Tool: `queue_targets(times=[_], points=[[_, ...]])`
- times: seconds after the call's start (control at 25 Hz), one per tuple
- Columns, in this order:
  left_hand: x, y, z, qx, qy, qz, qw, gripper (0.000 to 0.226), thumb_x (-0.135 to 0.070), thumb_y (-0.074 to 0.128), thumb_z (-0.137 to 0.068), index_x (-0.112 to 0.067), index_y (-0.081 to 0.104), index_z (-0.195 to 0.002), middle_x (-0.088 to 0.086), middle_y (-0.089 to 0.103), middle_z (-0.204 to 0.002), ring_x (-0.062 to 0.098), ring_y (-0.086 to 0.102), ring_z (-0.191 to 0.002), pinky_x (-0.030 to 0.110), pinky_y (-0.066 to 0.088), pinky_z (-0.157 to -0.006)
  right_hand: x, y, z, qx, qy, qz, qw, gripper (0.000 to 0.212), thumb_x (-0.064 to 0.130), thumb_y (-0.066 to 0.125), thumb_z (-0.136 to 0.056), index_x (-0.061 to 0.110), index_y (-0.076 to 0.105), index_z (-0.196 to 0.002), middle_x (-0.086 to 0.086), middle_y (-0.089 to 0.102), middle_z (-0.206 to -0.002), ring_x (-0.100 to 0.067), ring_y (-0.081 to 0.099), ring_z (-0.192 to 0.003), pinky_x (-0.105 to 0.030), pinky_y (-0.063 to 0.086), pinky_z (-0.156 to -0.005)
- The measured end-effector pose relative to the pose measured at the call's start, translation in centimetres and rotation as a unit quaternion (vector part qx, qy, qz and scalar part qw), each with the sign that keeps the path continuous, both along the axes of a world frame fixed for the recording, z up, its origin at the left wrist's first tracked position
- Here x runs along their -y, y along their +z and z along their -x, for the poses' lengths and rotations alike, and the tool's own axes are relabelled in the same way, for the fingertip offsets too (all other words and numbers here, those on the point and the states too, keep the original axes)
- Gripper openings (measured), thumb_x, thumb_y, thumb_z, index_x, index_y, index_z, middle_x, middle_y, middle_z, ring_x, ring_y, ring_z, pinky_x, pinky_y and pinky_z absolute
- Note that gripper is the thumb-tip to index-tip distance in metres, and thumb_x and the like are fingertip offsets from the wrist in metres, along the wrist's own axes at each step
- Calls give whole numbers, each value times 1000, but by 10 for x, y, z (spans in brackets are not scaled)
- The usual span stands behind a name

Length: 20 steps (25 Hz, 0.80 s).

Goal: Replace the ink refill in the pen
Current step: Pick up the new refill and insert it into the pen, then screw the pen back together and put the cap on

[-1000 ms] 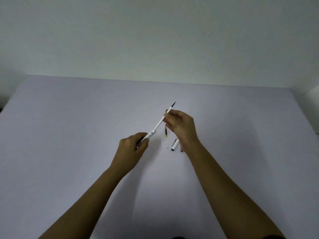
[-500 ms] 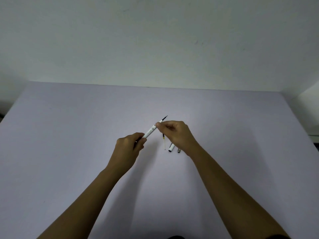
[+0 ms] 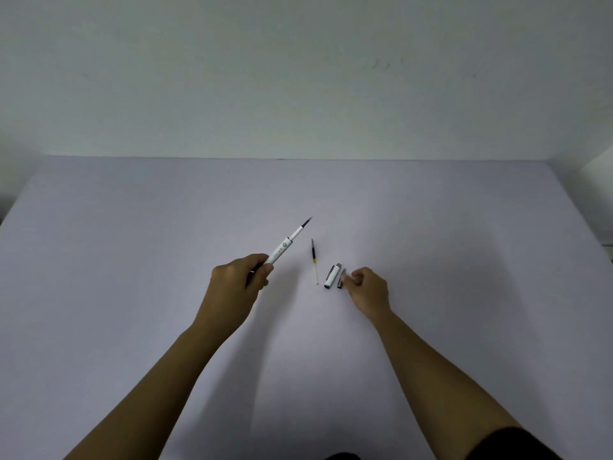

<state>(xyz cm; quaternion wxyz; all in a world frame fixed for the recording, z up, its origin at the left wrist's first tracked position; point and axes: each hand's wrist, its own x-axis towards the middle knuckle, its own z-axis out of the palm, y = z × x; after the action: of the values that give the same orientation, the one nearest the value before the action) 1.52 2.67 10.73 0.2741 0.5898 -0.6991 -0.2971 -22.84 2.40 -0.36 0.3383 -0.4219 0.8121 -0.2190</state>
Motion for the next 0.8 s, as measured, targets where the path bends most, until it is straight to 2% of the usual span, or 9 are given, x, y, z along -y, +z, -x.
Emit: queue_targets(times=[0.12, 0.28, 0.4, 0.44, 0.52, 0.6, 0.64, 0.72, 0.8], points=[[3, -4, 1, 2, 2, -2, 1000, 13, -20, 55, -91, -14, 66, -95, 3, 72, -69, 8, 68, -67, 12, 45, -64, 8, -6, -1, -10, -5, 11, 1000, 32, 26, 70, -81, 1, 62, -99, -16, 71, -94, -29, 64, -93, -31, 47, -79], [5, -7, -1, 0, 2, -9, 1000, 14, -20, 54, -92, -14, 66, -96, 4, 71, -70, 14, 68, -68, 23, 50, -65, 10, -6, 7, -29, -13, -12, 999, 23, 17, 67, -82, 2, 65, -100, -14, 72, -98, -29, 65, -96, -25, 44, -75], [4, -9, -3, 12, -10, -10, 1000, 13, -20, 53, -92, -14, 65, -94, 4, 70, -69, 19, 67, -66, 22, 48, -61, 13, 8, 11, 0, -34, -18, 999, 14, 16, 60, -83, 6, 70, -85, -11, 73, -89, -28, 65, -86, -27, 47, -70], [3, -9, -4, 14, -13, -12, 1000, 13, -20, 53, -92, -15, 65, -93, 4, 70, -69, 20, 67, -65, 23, 48, -60, 16, 16, 10, 43, -51, 0, 998, 14, 17, 58, -83, 10, 69, -80, -9, 71, -84, -25, 63, -81, -25, 47, -68], [2, -10, -6, 16, -22, -11, 1000, 12, -19, 53, -92, -15, 64, -90, 4, 69, -67, 23, 65, -63, 32, 50, -60, 16, 36, 4, 204, -89, 68, 973, 9, 15, 59, -84, 17, 68, -84, -6, 72, -85, -16, 64, -81, -22, 49, -75], [0, -9, -8, 23, -47, 1, 999, 13, -17, 53, -92, -13, 64, -87, 8, 67, -65, 27, 62, -60, 40, 49, -59, 11, 54, -4, 375, -115, 129, 911, 7, 12, 62, -87, 18, 65, -89, 0, 75, -84, -8, 68, -83, -18, 55, -75], [-1, -9, -8, 32, -62, 10, 998, 12, -16, 53, -92, -12, 64, -86, 9, 66, -64, 28, 60, -58, 42, 49, -58, 7, 62, -8, 430, -121, 146, 883, 8, 11, 61, -89, 18, 64, -91, 3, 76, -81, -5, 70, -83, -15, 55, -72], [-3, -8, -8, 51, -84, 24, 995, 12, -15, 54, -91, -12, 64, -87, 10, 65, -63, 27, 55, -55, 42, 46, -56, 4, 72, -16, 474, -116, 160, 858, 12, 8, 57, -91, 18, 62, -97, 6, 77, -78, -3, 71, -83, -13, 55, -70], [-5, -7, -9, 59, -90, 29, 994, 12, -15, 54, -91, -12, 65, -90, 10, 65, -64, 27, 55, -56, 41, 46, -56, 2, 81, -21, 481, -93, 170, 855, 16, 7, 56, -92, 19, 61, -101, 7, 76, -79, -3, 71, -83, -14, 55, -71]])
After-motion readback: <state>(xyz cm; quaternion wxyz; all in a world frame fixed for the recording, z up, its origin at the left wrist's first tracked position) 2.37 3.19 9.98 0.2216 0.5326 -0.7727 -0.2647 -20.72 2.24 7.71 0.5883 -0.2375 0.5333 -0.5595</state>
